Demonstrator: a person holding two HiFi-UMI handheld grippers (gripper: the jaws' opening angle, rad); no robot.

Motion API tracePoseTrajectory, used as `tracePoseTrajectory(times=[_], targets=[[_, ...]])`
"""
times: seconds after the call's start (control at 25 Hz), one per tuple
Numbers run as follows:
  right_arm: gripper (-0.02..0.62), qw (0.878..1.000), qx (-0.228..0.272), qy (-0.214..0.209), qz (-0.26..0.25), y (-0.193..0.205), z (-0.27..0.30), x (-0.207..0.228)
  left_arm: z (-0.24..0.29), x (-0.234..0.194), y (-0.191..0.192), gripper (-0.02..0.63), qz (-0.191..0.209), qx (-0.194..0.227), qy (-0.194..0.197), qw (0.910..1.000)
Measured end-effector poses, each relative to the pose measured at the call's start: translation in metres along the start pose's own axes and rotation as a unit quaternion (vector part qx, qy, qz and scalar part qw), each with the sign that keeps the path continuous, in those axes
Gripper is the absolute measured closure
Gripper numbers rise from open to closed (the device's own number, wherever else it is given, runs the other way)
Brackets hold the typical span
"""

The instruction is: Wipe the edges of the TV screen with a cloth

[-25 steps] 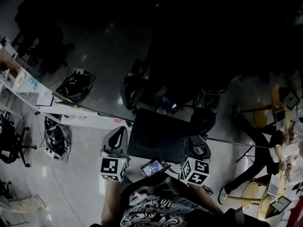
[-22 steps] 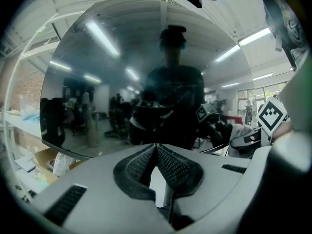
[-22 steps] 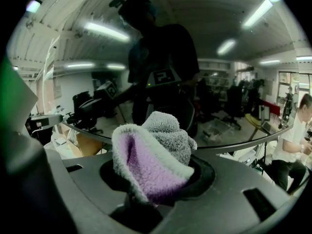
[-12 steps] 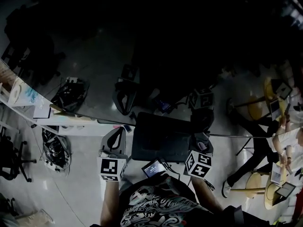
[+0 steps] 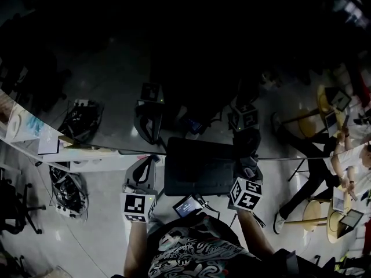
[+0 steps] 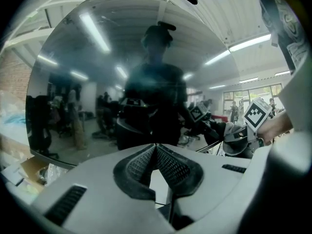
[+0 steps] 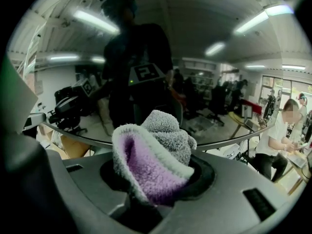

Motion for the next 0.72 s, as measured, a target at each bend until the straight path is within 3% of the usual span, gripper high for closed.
tracePoseTrajectory(times=[0.48,0.72], targets=[[0.388,1.000,-0.012,0.006,-0.002,0.004,0.002,-0.021,-0.013,-0.031,0.012,0.589,-0.009,-0.001,0.008,0.9999],[0.388,0.999,-0.023,-0.024,-0.038,0.010,0.005,-0.058,-0.015,-0.045,0.020,0.589,-0.013,-0.001,0.014,0.9998]])
Point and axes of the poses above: the fingertips, and each gripper's own axes: z forward along the fingers, x to its right, y out of its underside, the point moved 4 cm from there along -z, backward along the fingers, and after that the axes turned 8 degrees about z, right-handed, at the moved point
